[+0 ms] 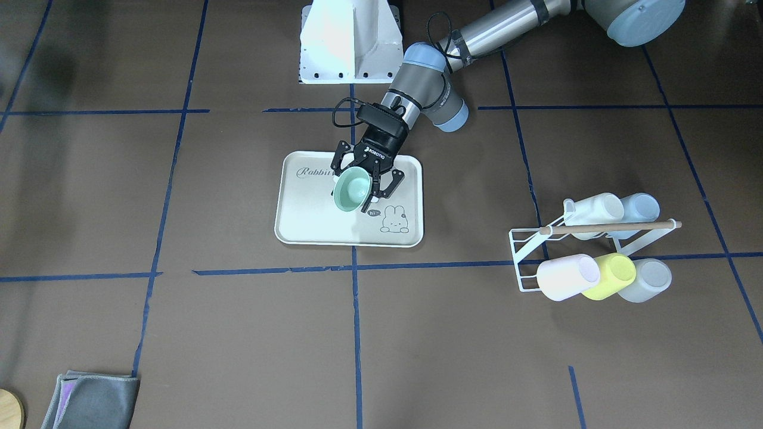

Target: Pick up and place green cup on tray

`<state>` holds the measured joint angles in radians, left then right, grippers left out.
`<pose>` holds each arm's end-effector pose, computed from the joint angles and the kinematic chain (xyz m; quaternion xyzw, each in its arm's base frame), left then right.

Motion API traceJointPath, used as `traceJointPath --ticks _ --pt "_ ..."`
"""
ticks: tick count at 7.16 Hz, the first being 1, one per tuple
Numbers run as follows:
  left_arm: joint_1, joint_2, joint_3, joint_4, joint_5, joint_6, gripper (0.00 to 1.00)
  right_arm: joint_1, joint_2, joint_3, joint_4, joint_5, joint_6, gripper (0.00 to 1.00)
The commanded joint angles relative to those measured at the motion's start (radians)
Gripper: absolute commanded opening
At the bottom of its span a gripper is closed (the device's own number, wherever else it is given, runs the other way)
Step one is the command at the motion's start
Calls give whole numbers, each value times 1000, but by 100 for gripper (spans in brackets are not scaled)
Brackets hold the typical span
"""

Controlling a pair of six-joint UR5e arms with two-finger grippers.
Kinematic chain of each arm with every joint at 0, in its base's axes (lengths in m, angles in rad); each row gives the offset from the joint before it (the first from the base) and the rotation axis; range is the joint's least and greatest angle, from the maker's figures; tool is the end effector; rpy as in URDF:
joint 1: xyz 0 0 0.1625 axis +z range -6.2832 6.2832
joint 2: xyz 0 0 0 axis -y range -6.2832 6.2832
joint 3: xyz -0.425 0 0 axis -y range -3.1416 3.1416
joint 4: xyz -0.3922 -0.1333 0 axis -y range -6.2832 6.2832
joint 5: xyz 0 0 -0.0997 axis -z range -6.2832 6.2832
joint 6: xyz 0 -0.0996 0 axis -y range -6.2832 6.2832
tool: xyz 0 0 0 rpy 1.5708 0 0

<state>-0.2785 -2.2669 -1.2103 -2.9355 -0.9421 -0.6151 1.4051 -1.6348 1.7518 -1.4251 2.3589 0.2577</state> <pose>0.6297 -0.3796 0.2502 0.5799 0.4647 -0.0107 0.6691 -0.0168 -0.4807 0.5828 0.0383 -0.3975 -0.0081 0.9168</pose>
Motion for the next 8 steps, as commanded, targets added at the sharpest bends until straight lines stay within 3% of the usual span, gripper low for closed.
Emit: traceJointPath --ticks 1,4,8 --pt "1 -11 17 -2 2 0 42 0 1 0 0 -1 0 100" --pt "4 -22 32 -1 0 0 43 0 0 0 0 -1 0 100" --pt "4 -22 37 7 -7 3 77 0 -2 2 2 -1 0 100"
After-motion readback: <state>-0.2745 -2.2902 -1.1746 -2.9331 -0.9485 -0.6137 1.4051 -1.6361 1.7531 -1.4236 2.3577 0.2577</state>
